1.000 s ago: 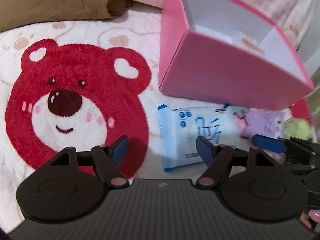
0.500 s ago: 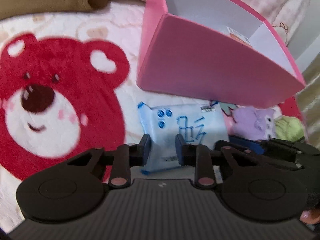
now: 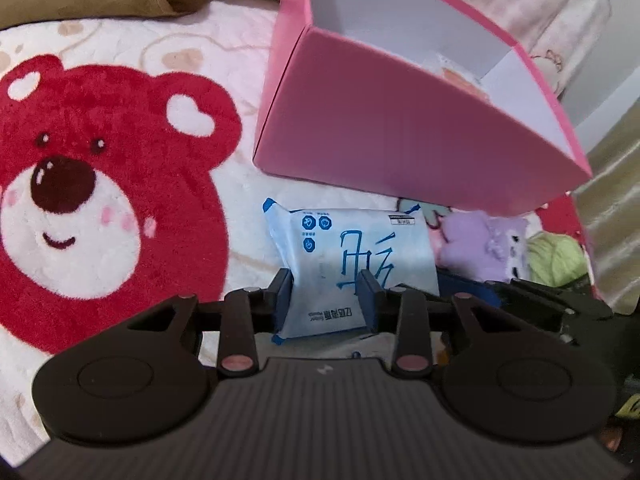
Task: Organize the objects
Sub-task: 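Close the left tool on the wet-wipe pack and lift it, then carry the wet-wipe pack into the pink box with the left tool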
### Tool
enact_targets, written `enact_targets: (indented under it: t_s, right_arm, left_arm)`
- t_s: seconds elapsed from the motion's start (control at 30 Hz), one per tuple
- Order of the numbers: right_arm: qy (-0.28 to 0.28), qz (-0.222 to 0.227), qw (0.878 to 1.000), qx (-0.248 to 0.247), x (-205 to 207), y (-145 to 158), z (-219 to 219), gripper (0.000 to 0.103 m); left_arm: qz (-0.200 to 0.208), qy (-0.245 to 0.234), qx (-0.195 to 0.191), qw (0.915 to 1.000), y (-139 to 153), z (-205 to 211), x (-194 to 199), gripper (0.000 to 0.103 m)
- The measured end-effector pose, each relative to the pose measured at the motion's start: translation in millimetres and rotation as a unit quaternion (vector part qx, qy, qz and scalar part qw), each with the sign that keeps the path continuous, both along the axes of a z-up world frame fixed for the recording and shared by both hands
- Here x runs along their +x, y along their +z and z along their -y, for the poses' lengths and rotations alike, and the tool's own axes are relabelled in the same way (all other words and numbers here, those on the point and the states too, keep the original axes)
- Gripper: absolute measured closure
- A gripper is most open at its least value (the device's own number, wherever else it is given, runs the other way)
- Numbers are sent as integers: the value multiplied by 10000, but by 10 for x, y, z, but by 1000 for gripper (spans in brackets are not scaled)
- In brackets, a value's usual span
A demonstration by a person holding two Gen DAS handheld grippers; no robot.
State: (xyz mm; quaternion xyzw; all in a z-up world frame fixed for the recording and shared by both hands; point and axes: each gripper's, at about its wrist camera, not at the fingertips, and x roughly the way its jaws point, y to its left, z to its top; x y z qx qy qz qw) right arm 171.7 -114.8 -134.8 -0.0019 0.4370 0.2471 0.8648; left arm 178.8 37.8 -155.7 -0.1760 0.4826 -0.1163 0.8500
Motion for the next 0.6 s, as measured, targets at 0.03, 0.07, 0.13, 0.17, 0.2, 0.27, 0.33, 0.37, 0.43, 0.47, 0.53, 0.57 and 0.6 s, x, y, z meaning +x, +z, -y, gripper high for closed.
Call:
enact_targets:
  t_s: [0.03,0.07,0.13,0.17,0.2,0.27,0.33,0.37,0.43,0.47,0.53,0.57,0.6]
  right_arm:
    - [-4,16,10000,39,-31,31,8,61]
    - [-1,18,10000,80,-55,65,29,59]
    - [-5,80,9999,140,-116,146,60,57]
    - [7,121,9998,160,-150,195,78,55]
    - [29,164,9997,173,-190,246,94,53]
    - [22,284,9994,190,-267,358,127,53]
    - [-3,402,9990,191,-341,475,156,52]
    - [-9,435,9989,188,-369,519,168,51]
    - [7,507,9986,129,-441,618,203,50]
    - [3,552,9984,95,-470,658,218,49]
    - [-18,632,9980,47,-523,755,252,49]
    - [-22,671,9977,38,-547,814,273,49]
    - [-28,712,9975,24,-569,865,294,49]
  left_arm:
    - [24,4,-23,10000,29,-8,-29,69]
    - [47,-4,-49,10000,51,-14,-49,69]
    - [81,-29,-173,9998,117,-45,-108,69]
    - [108,-72,-249,9996,162,-59,-145,69]
    - [156,-108,-291,9994,203,-64,-179,69]
    - [287,-202,-298,9989,306,-53,-260,69]
    - [397,-269,-299,9984,394,-46,-321,69]
    - [446,-306,-295,9981,441,-38,-350,69]
    - [524,-357,-310,9975,532,-23,-397,69]
    - [567,-411,-313,9971,585,-10,-419,69]
    - [641,-505,-306,9962,690,23,-474,69]
    - [670,-554,-279,9958,740,43,-488,69]
    - [704,-618,-245,9953,803,68,-506,69]
